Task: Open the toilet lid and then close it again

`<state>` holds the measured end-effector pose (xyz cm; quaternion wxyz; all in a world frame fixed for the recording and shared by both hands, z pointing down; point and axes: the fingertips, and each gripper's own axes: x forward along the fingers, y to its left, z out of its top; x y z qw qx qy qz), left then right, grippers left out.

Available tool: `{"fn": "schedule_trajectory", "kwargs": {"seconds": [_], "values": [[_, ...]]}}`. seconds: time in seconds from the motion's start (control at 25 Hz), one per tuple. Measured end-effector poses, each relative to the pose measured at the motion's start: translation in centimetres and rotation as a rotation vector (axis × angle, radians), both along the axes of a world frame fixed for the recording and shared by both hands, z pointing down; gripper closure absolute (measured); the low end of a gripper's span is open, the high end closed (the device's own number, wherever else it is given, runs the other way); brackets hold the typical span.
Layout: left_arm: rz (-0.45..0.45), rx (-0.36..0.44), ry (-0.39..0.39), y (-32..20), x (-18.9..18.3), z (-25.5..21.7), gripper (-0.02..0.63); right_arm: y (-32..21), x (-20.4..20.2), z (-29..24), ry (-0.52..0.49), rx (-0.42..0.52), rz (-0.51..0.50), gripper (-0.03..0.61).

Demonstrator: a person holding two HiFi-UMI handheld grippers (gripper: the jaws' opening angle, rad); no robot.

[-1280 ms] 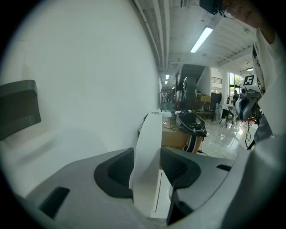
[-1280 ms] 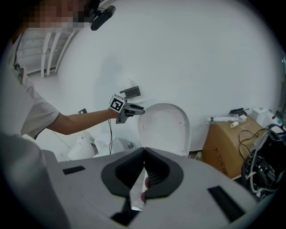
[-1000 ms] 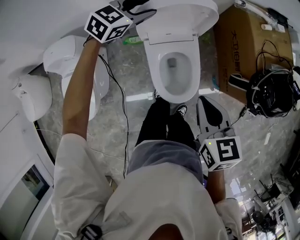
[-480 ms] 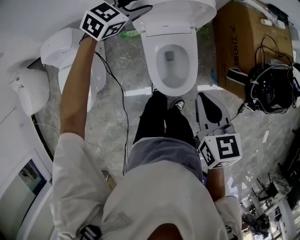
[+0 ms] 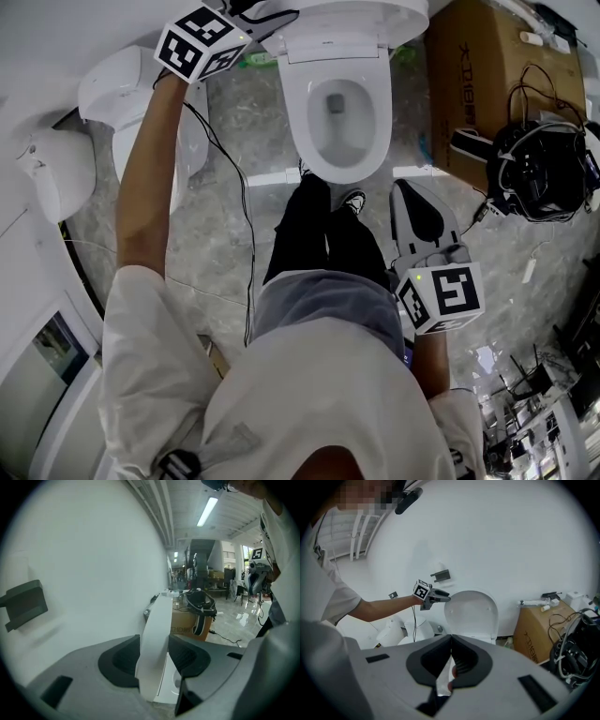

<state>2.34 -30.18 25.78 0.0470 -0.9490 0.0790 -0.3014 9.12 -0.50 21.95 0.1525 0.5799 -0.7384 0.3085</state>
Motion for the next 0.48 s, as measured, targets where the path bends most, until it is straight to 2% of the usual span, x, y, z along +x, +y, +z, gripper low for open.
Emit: {"fn": "schedule_trajectory", "kwargs": {"seconds": [0.48], "values": [[0.004, 0.025, -0.042, 3.3, -0.4, 0.7, 0.430, 2.7, 0.5, 0.1, 0.000, 0.000, -0.008, 0.568]]}}
